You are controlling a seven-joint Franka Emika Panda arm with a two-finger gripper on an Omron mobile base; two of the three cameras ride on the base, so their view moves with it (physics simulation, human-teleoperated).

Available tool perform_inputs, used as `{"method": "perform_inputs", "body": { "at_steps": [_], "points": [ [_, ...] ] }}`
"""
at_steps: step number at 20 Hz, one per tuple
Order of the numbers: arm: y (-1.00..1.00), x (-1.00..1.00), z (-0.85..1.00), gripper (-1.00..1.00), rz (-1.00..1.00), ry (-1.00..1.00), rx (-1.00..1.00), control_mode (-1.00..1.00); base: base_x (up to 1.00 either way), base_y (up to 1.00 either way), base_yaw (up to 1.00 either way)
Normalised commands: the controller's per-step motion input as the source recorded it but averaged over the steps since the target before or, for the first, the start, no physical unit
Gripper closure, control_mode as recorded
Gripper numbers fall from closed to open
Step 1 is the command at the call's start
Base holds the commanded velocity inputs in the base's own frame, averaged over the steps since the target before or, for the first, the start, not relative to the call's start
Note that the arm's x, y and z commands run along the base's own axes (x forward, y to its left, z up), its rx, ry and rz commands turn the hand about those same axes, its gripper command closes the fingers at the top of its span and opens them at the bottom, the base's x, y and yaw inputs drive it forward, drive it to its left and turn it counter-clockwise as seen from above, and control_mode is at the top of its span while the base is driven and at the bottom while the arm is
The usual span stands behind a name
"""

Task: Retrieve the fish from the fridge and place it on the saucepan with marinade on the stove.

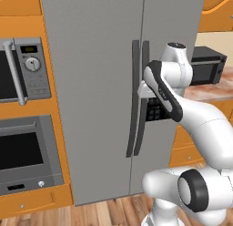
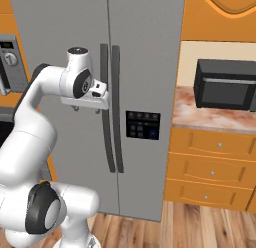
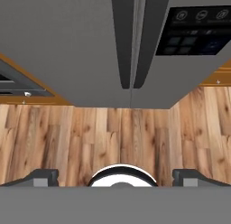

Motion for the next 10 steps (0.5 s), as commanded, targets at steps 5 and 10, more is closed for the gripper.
{"method": "perform_inputs", "body": {
  "at_steps": [5,10],
  "points": [
    [0.0,0.0,-0.02,-1.0,0.0,-0.07,0.0,-1.0,-0.02,0.0,0.0],
    [0.15,0.04,-0.23,-1.0,0.0,-0.29,-0.06,-1.0,0.0,0.0,0.0]
  ]
}}
